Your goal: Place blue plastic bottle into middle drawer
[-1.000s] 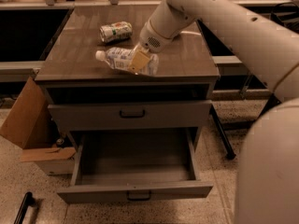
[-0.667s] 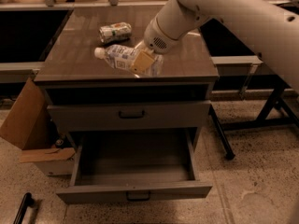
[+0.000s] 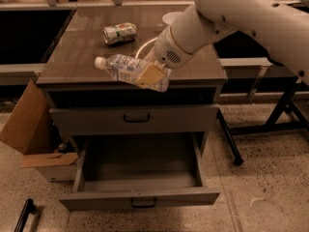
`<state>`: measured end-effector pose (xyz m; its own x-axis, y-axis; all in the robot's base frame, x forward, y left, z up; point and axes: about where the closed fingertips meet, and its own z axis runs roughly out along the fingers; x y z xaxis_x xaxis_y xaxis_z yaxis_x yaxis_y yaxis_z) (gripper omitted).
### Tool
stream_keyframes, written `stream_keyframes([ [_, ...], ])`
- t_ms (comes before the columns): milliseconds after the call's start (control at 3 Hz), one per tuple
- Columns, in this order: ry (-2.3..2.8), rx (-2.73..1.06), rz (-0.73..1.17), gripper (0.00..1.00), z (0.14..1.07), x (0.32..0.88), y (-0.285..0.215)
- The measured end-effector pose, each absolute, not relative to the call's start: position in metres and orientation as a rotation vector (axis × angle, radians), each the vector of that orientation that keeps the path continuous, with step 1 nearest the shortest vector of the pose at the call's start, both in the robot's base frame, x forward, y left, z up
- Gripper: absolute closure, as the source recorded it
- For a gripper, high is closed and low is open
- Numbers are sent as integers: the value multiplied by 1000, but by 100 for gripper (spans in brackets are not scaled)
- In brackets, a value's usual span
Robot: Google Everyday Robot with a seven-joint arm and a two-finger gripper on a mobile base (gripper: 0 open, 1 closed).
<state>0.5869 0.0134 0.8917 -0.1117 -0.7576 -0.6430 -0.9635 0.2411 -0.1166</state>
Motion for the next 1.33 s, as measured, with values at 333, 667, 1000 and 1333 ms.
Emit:
stream_keyframes([
  [333,1929,-1601,451,100,874,573,17],
  [667,1946,-1636,492,100,840,543,27],
  [1000,1988,-1663,529,100,797,516,36],
  [1333,2023,-1668,586,100,753,495,47],
])
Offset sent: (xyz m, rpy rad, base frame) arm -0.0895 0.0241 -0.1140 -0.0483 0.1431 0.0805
